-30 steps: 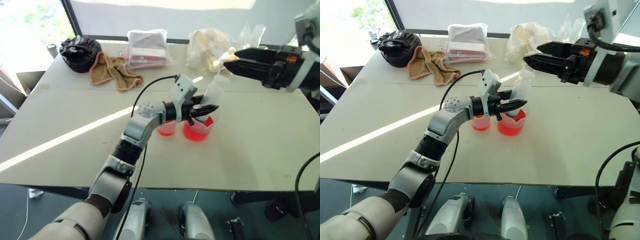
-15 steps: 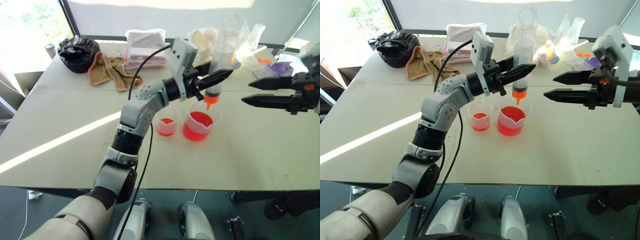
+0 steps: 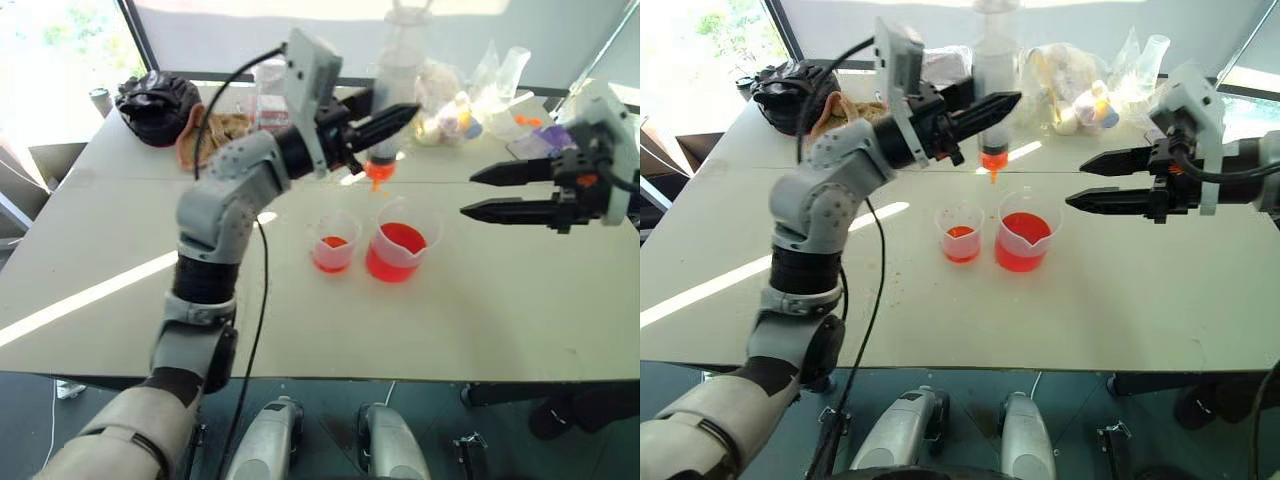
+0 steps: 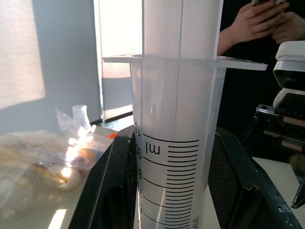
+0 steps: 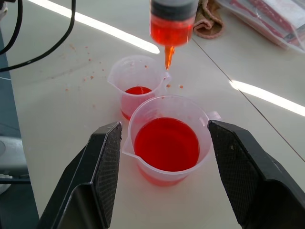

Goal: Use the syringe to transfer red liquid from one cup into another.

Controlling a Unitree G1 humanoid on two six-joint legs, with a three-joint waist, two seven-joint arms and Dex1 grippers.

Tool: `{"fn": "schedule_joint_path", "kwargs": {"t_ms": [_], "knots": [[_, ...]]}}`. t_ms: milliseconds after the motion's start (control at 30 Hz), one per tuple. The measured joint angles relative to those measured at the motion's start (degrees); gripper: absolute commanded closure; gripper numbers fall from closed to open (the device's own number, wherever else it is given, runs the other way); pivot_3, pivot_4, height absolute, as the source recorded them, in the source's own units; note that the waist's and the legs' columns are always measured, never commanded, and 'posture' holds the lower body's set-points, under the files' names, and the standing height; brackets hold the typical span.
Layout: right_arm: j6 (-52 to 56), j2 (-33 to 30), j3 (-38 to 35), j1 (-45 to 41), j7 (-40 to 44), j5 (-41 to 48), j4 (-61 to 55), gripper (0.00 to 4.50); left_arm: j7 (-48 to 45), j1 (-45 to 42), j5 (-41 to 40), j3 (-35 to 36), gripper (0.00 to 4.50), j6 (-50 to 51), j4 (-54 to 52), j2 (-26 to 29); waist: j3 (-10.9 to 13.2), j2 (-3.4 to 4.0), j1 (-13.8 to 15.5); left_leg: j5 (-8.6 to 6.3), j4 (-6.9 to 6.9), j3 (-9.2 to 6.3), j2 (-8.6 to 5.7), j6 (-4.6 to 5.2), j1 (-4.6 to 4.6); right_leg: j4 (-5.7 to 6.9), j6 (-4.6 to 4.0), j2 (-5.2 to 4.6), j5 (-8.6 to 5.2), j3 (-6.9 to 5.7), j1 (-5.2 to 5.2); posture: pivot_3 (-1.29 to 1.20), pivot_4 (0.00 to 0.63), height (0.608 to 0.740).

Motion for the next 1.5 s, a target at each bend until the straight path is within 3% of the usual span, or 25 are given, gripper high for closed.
{"fn": "schedule_joint_path", "kwargs": {"t_ms": [133,400,633,1033,1467,1500], "knots": [[1.13,3.58,1.68,-2.97,-1.10,0.10,0.00,1.54,1.20,3.57,0.01,0.39,3.05,2.07,-1.61,2.68,0.00,0.00,0.13,0.00,0.00,0.00,-0.02,0.00,-0.01,-0.01,0.00,-0.01,0.01,0.00,0.00,0.00,0.150,0.740],[2.75,7.54,3.25,-7.18,-3.44,-0.42,0.72,1.54,2.16,8.87,0.81,-0.52,3.05,1.40,-2.91,2.83,0.00,-0.01,0.01,0.00,0.00,-0.01,-0.03,-0.01,0.00,0.01,-0.01,-0.03,0.02,0.02,-0.01,0.00,0.150,0.740],[9.00,17.34,2.48,-18.37,-14.76,-0.61,7.79,1.54,2.04,11.78,3.75,-3.11,3.05,-2.61,-0.96,1.92,0.00,0.00,-0.02,0.02,-0.04,0.00,-0.01,-0.04,0.00,0.03,-0.07,-0.05,0.07,0.08,-0.07,0.00,0.150,0.740],[15.04,31.51,0.23,-22.13,-30.06,-0.61,8.32,1.54,1.69,13.32,5.16,-4.63,3.05,-4.78,0.07,1.20,-0.01,0.02,-0.11,0.02,-0.06,0.01,-0.06,-0.03,-0.01,0.09,-0.01,-0.03,0.12,0.08,-0.12,0.00,0.150,0.740],[16.16,37.00,-0.47,-24.24,-33.32,-0.52,8.42,1.54,1.51,14.69,6.17,-5.97,3.05,-5.46,0.10,1.02,-0.02,0.03,-0.20,0.03,-0.07,0.01,-0.05,-0.04,0.00,0.12,0.00,0.02,0.14,0.07,-0.14,0.00,0.150,0.740],[16.15,37.31,-0.42,-24.24,-33.35,-0.58,8.51,2.07,1.51,14.69,6.19,-5.97,3.05,-5.46,0.10,1.02,-0.02,0.03,-0.26,0.03,-0.07,0.01,-0.05,-0.04,0.00,0.12,0.00,0.02,0.14,0.07,-0.14,0.00,0.150,0.740]]}}
